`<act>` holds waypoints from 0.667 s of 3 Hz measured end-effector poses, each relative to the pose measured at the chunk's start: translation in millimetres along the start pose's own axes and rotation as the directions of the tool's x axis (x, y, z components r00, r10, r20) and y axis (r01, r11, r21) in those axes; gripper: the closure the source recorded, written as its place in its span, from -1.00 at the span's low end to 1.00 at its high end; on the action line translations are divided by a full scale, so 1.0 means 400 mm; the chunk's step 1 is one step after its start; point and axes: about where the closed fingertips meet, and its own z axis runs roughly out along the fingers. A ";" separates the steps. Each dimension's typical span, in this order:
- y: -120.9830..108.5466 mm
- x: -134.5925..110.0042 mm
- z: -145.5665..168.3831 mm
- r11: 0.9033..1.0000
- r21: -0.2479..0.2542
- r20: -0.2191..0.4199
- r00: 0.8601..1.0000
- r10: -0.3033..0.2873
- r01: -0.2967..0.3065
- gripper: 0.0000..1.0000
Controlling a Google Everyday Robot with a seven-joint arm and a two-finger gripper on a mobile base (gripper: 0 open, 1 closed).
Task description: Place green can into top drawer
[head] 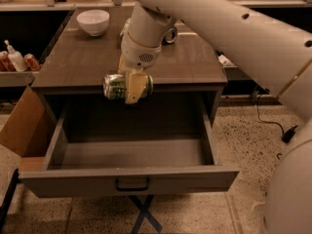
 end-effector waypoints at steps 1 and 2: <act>0.053 -0.004 0.075 0.998 -0.040 0.049 0.997 0.052 -0.050 1.00; 0.104 -0.003 0.154 0.989 -0.099 0.071 0.991 0.114 -0.107 1.00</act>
Offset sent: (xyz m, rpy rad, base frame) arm -0.0609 0.0176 -0.1001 0.0541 0.2476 -0.1041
